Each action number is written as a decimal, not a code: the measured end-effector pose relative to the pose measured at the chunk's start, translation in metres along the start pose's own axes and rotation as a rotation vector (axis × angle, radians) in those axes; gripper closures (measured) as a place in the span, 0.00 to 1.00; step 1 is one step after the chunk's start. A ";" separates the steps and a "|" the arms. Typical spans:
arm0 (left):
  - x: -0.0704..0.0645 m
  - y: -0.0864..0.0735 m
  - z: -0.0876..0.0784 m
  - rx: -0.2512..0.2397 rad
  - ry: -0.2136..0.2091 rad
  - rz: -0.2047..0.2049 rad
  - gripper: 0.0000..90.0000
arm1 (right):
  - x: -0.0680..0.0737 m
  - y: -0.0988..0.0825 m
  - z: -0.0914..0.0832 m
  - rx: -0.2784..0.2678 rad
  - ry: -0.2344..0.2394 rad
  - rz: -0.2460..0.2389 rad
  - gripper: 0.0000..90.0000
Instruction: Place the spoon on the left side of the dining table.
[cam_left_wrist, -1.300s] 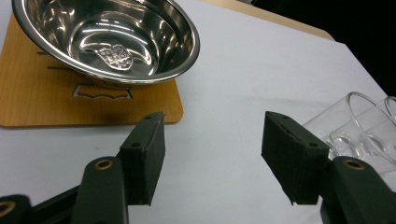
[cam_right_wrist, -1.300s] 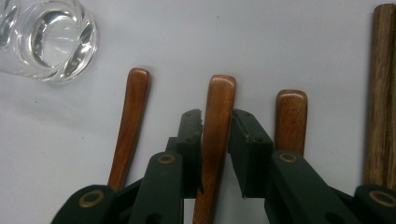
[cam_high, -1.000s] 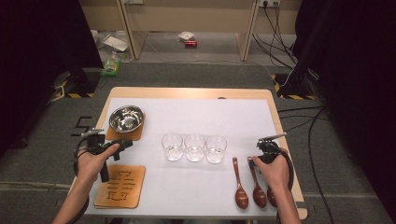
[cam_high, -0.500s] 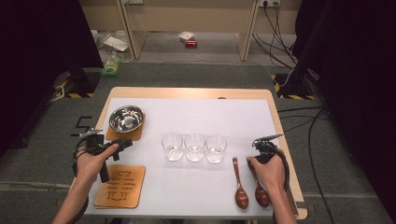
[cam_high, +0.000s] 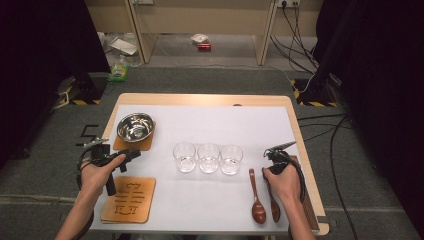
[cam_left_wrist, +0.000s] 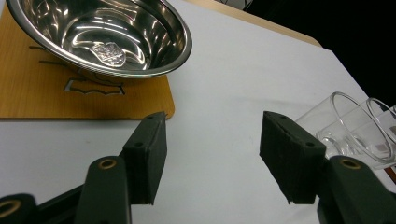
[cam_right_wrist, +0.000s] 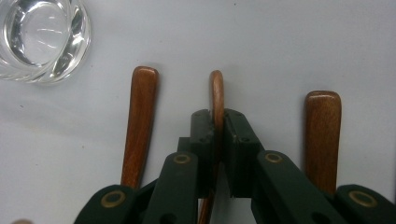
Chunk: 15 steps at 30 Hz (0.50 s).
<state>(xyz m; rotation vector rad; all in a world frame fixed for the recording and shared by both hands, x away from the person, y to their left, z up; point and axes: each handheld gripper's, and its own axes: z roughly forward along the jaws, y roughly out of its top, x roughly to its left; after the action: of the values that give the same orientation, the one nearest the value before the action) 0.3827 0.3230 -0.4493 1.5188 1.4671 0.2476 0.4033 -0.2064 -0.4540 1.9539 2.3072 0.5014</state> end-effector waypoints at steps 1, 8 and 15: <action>0.000 0.000 0.000 0.000 0.000 0.002 0.45 | 0.000 0.000 0.000 0.000 0.002 0.001 0.93; -0.002 0.002 -0.002 -0.003 0.000 0.006 0.45 | -0.002 -0.001 -0.004 -0.024 0.010 0.007 0.94; -0.004 0.004 -0.003 -0.016 -0.002 0.010 0.46 | -0.002 -0.003 -0.016 -0.086 0.020 0.006 0.94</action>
<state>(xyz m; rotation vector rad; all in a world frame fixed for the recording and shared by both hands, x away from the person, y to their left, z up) 0.3824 0.3213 -0.4431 1.5135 1.4531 0.2638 0.3970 -0.2123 -0.4398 1.9261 2.2523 0.6121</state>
